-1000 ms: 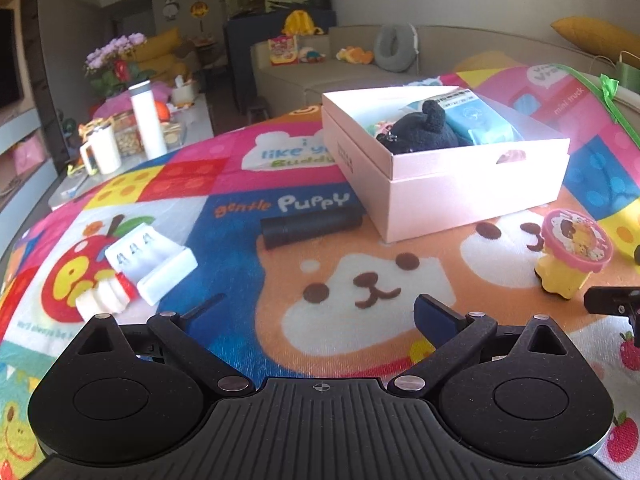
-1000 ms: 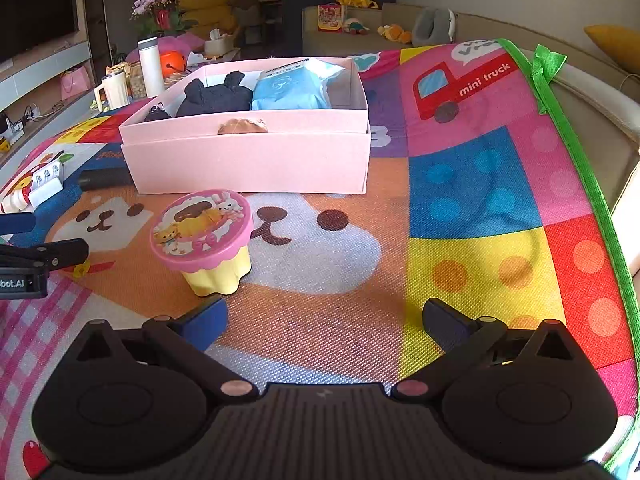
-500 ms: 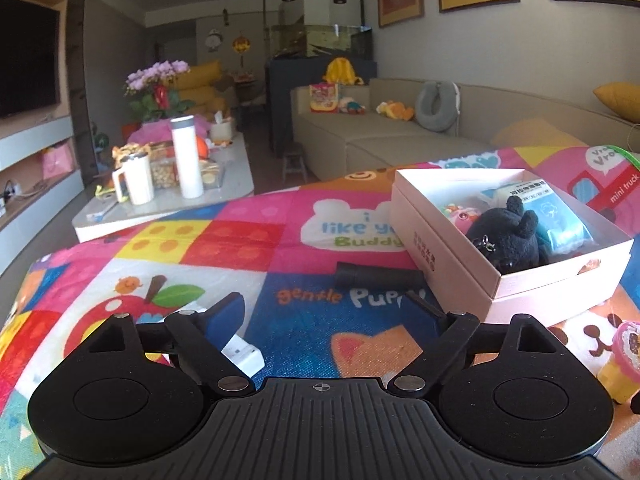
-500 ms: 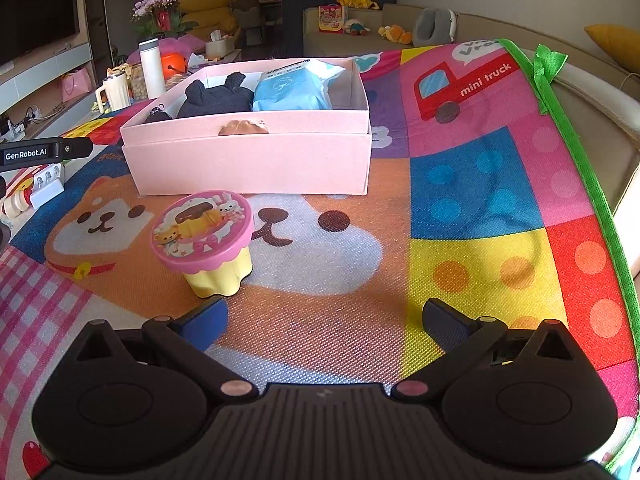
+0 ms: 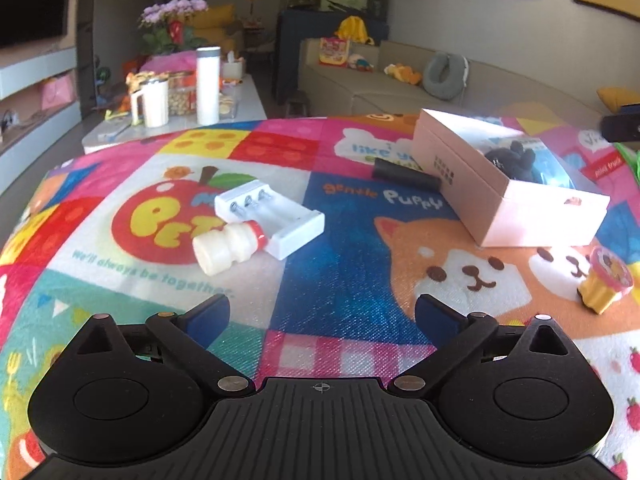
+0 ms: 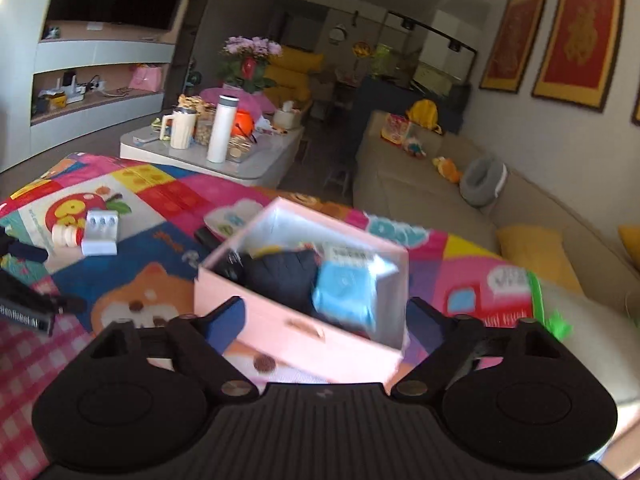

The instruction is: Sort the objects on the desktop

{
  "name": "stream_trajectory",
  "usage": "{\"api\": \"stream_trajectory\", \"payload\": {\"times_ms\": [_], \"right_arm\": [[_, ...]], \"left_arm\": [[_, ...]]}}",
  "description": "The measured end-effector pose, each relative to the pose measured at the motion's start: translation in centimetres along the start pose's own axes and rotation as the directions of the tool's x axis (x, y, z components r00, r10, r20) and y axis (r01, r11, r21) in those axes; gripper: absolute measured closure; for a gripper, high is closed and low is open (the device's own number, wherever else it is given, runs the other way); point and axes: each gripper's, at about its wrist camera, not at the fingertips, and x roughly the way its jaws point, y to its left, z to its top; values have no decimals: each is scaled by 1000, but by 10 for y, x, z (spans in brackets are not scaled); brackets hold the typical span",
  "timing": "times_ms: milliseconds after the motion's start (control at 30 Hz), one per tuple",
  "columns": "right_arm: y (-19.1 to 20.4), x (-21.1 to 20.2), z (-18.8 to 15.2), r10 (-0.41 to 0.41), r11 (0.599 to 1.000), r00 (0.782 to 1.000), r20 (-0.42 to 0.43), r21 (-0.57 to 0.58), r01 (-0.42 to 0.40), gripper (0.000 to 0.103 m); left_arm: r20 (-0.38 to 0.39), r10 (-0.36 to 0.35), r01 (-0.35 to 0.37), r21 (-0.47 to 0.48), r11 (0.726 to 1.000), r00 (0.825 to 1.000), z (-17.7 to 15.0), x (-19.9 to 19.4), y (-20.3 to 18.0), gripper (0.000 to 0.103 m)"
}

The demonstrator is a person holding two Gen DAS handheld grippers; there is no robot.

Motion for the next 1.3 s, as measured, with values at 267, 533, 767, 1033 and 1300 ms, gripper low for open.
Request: {"api": "stream_trajectory", "payload": {"times_ms": [267,533,767,1033,1300], "right_arm": [[73,158,104,179,981,928,-327,-11,-194,55],[92,255,87,114,989,830,-546,-18,-148,62],[100,237,80,135,984,853,-505,-32,-174,66],[99,150,56,284,946,824,-490,2,-325,91],[37,89,52,326,946,874,-361,124,-301,90]], "left_arm": [[40,-33,36,-79,996,999,-2,-3,10,0],[49,-58,64,-133,989,997,-2,-3,18,0],[52,-71,78,-152,985,996,-2,-2,22,0],[86,-51,67,-196,978,995,-2,-7,27,0],[74,5,4,-122,993,997,-1,-6,12,0]]}}
